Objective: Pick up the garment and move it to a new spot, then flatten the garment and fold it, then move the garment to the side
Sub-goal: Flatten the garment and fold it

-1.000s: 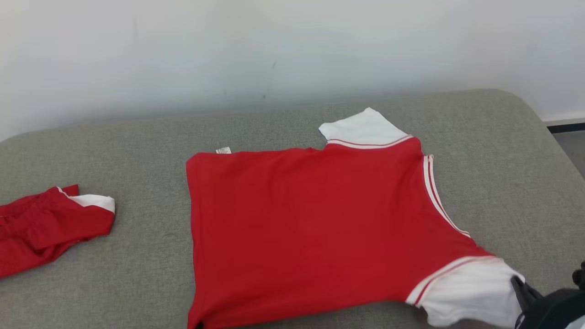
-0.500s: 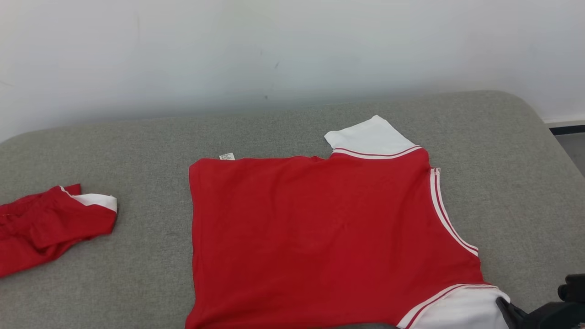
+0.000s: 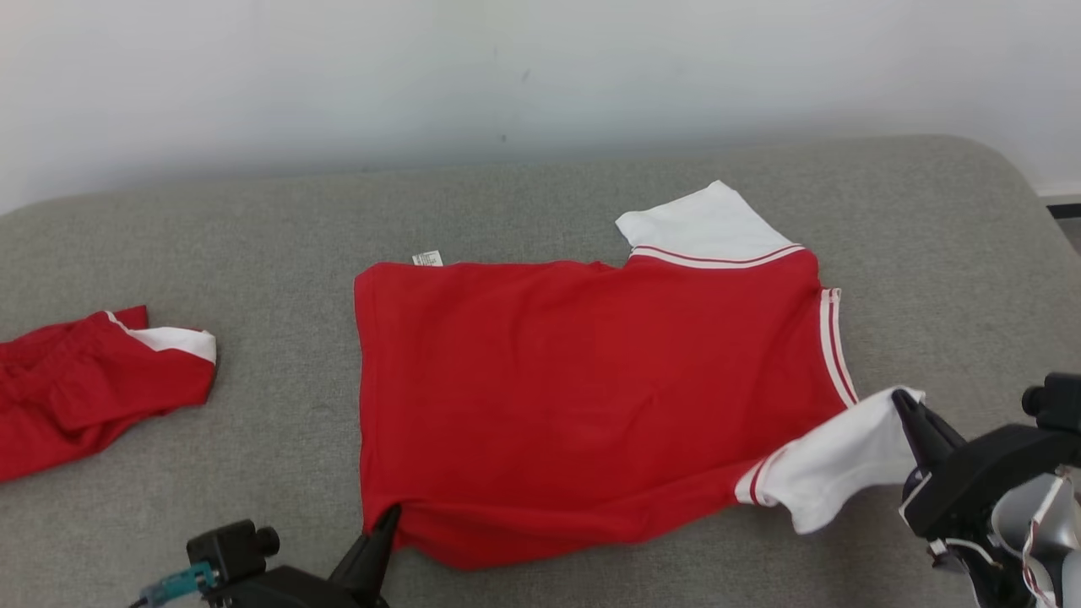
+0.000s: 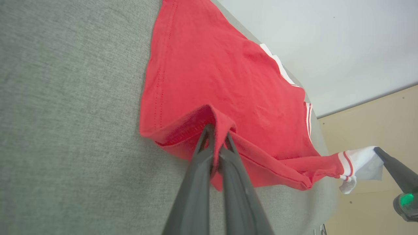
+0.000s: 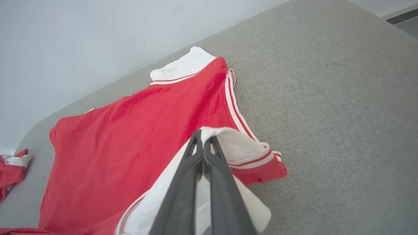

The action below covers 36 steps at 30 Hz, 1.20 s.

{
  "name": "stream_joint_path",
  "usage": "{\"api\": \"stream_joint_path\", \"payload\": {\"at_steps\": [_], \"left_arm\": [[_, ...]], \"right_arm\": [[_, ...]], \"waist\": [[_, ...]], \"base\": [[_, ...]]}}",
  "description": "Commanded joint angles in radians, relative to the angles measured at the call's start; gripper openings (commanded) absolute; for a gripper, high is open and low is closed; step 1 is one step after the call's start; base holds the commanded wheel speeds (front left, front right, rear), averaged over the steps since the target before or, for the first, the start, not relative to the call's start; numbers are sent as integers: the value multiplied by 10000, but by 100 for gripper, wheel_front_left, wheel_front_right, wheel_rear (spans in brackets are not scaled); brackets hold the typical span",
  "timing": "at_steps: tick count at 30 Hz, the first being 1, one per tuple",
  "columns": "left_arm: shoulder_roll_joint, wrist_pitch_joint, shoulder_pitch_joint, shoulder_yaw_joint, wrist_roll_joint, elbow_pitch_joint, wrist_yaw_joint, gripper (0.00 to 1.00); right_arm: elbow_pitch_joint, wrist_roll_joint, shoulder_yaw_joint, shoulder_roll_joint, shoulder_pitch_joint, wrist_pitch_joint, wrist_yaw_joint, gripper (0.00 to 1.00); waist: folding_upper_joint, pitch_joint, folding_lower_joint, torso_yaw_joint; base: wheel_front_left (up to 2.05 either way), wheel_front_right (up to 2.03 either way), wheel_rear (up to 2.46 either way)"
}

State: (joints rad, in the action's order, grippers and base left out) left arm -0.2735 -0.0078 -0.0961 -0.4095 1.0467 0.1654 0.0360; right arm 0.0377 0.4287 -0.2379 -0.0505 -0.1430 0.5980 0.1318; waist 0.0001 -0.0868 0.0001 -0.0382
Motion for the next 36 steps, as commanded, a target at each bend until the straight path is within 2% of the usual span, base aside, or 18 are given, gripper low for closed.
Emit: {"api": "stream_joint_path", "payload": {"at_steps": [1,11,23,24,25,26,32,36], "left_arm": [[27,-15,-216,62,53,138,-37,0],[233,-409,-1827,-44,-652,1518,42,0],[406,-754,-2684,-12,-787,2432,-240,0],[409,-819,-2737,0,-809,2487,-244,0],[426,-969,-2836,17,-860,2586,-297,45],[445,-1030,-2883,16,-876,2633,-352,100],[437,-1610,-3064,-27,-1143,2854,-436,100],[346,-1959,-2857,-78,-1428,2818,-451,100]], "right_arm": [[-187,25,3,0,-248,-160,-23,0],[-1721,-188,-177,-4,-1699,-1074,-23,0],[-2918,-252,140,-2,-2701,-1861,-23,0],[-2990,-234,173,-4,-2781,-1957,-23,4],[-3150,-176,197,-4,-2923,-2222,-23,100],[-3228,-116,220,-5,-3001,-2377,-23,100],[-3549,207,540,-22,-3285,-3134,-23,100],[-3460,434,737,-263,-3148,-3500,-23,100]], "waist": [[-1,-191,-1,114],[-1,-772,-1,221],[-1,-1251,-1,154],[-1,-1278,-1,156],[-1,-1313,-1,163],[-1,-1321,-1,167],[-1,-1218,-1,182],[-1,-1041,-1,191]], "base": [[0,0,0],[0,0,0],[0,0,0],[0,0,0],[0,0,0],[0,0,0],[0,0,0],[0,0,0]]}}
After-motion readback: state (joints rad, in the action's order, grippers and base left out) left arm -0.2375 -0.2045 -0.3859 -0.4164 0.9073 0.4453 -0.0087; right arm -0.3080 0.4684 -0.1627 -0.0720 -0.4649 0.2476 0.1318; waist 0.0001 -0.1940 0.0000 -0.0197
